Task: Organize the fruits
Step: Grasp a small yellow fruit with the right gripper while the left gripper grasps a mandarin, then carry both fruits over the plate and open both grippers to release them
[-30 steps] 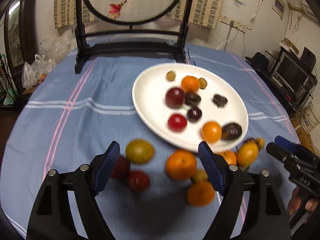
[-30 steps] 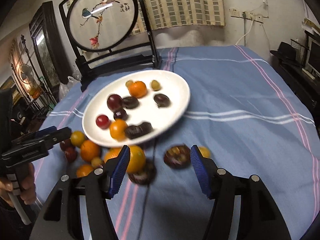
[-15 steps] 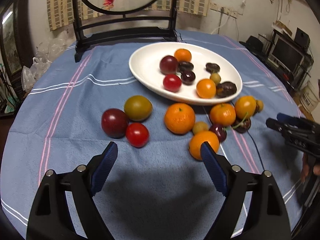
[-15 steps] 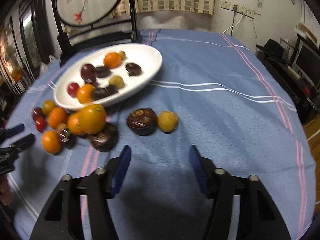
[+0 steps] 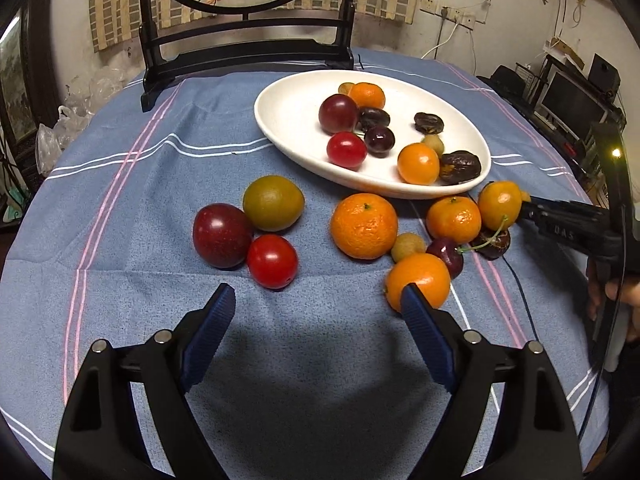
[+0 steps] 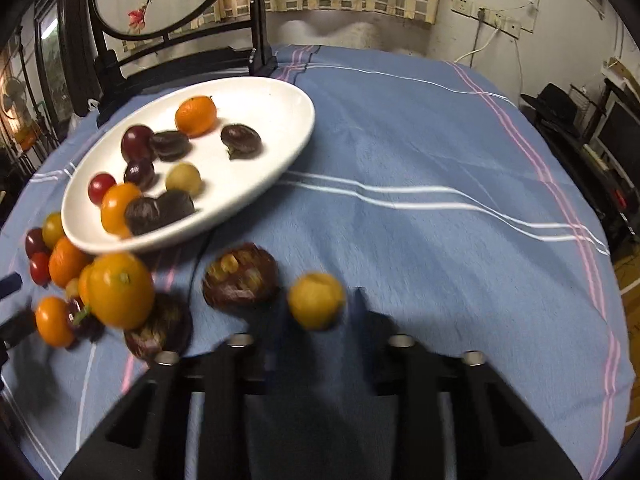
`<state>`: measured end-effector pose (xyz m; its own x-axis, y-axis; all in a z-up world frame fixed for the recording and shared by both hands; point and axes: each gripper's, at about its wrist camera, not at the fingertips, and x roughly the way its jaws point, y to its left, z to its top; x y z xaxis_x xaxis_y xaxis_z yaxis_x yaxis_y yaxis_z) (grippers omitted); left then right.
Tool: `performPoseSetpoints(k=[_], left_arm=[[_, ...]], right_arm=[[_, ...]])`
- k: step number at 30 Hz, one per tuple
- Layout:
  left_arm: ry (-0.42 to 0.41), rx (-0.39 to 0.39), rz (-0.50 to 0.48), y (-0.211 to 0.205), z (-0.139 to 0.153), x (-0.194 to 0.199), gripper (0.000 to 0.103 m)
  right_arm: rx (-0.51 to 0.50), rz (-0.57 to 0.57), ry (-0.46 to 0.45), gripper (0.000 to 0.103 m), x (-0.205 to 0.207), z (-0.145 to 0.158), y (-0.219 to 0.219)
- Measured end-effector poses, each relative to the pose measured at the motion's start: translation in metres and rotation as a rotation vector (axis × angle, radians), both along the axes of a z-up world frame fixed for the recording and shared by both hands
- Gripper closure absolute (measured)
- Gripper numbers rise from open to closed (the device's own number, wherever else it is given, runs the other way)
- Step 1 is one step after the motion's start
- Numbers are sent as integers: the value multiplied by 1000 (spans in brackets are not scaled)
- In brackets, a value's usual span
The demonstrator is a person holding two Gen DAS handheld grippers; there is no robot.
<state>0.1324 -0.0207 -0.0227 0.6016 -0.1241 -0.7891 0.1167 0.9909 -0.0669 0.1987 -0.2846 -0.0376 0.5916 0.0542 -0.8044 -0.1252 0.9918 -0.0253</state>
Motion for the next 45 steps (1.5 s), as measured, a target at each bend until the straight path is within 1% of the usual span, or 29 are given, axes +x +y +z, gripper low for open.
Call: performPoseSetpoints(k=[2, 6, 13, 15, 19, 21, 23, 24, 27, 29, 30, 31, 34, 38, 42, 45], left_arm=[[3, -1, 1, 0, 0, 0, 21], [3, 4, -4, -3, 1, -2, 21], [14, 22, -42, -17, -1, -8, 21], [22, 32, -55, -23, -3, -8, 27], [30, 54, -97, -41, -7, -3, 32], [45, 81, -121, -53, -14, 3, 41], [56, 93, -130, -59, -18, 8, 46], [40, 93, -129, -62, -18, 11, 49], [49, 96, -136, -65, -17, 13, 53], [43, 93, -138, -64, -18, 12, 54], [42, 88, -142, -64, -17, 12, 60], [41, 77, -156, -64, -17, 11, 63], [40, 90, -158, -66, -16, 8, 63], [27, 73, -168, -61, -8, -1, 63], [-16, 39, -181, -52, 14, -13, 64], [-44, 30, -174, -46, 30, -11, 64]], right_arm=[[25, -23, 1, 76, 1, 1, -3], [61, -38, -1, 76, -11, 7, -7], [139, -21, -40, 76, -43, 19, -11], [154, -9, -47, 76, -47, 20, -10], [180, 21, -59, 76, -54, 22, -9], [195, 31, -62, 76, -56, 22, -9], [203, 38, -63, 76, -57, 22, -10], [203, 40, -61, 76, -58, 21, -10], [209, 44, -53, 76, -57, 18, -10], [205, 44, -56, 76, -57, 18, -11], [203, 45, -58, 76, -57, 18, -11], [203, 46, -59, 76, -57, 18, -10], [202, 40, -56, 76, -57, 17, -11], [205, 24, -59, 76, -56, 17, -12], [206, 24, -73, 76, -57, 20, -11], [217, 42, -88, 76, -59, 29, -7]])
